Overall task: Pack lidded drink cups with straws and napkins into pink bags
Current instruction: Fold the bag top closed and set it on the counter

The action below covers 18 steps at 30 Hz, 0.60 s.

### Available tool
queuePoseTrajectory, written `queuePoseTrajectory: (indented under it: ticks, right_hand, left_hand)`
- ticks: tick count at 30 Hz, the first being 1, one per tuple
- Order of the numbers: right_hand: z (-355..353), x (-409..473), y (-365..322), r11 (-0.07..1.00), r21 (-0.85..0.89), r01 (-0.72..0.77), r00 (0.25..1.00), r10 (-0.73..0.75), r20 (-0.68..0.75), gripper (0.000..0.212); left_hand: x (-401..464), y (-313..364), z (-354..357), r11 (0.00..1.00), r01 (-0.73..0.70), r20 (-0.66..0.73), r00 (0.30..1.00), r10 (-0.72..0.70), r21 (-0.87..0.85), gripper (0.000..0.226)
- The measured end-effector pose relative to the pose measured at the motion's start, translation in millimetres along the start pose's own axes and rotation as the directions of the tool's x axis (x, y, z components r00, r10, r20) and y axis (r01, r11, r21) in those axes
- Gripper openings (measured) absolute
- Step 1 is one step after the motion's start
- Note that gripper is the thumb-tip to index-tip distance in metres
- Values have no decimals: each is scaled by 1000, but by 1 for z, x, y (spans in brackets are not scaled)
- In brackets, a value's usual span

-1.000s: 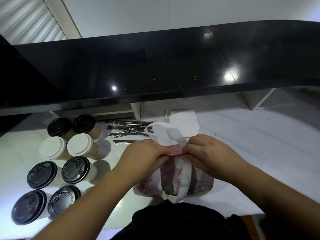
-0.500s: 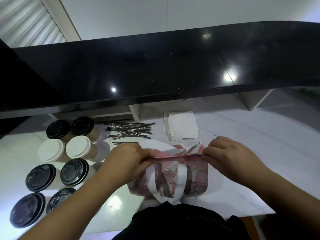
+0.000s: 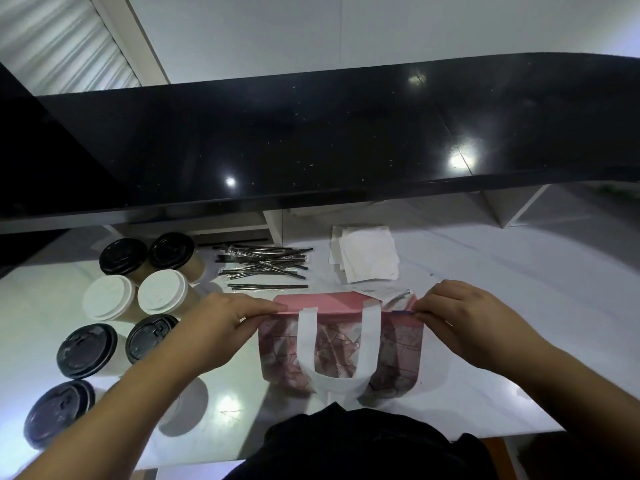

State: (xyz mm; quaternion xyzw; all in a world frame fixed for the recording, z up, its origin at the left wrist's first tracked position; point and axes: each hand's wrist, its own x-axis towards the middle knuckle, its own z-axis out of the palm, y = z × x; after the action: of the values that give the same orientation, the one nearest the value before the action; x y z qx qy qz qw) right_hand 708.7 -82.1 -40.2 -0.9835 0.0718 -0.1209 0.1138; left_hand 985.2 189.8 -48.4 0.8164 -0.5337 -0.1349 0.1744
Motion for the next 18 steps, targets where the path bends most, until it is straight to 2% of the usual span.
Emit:
queuePoseTrajectory:
  ticks: [2, 6, 7, 8, 13, 15, 18]
  right_hand:
    - [-2, -2, -2, 999, -35, -14, 1000, 14, -12, 19]
    - [3, 9, -33, 980, -196, -14, 997, 29, 77, 73]
    - [6, 15, -43, 972, -235, 2, 992, 27, 123, 80]
    - [10, 21, -51, 965, -261, 25, 987, 17, 159, 80]
    - [10, 41, -61, 950, -283, 130, 977, -74, 198, 42]
    - [3, 46, -62, 942, -297, 157, 962, -78, 261, 29]
    - [-7, 56, -69, 957, -257, 132, 922, -24, 387, 28]
  left_hand:
    - [1, 3, 1, 999, 24, -5, 1000, -24, -42, 34]
    - [-1, 8, 3, 994, 36, -60, 997, -42, -106, 25]
    - [-1, 8, 4, 993, 35, -71, 997, -43, -111, 23]
    - [-2, 8, 4, 992, 40, -77, 996, -49, -116, 22]
    - [-6, 2, 5, 986, 80, -111, 989, -96, -144, 19]
    - [-5, 0, 5, 983, 82, -127, 987, -103, -164, 18]
    - [-1, 0, 4, 973, 83, -192, 973, -126, -218, 18]
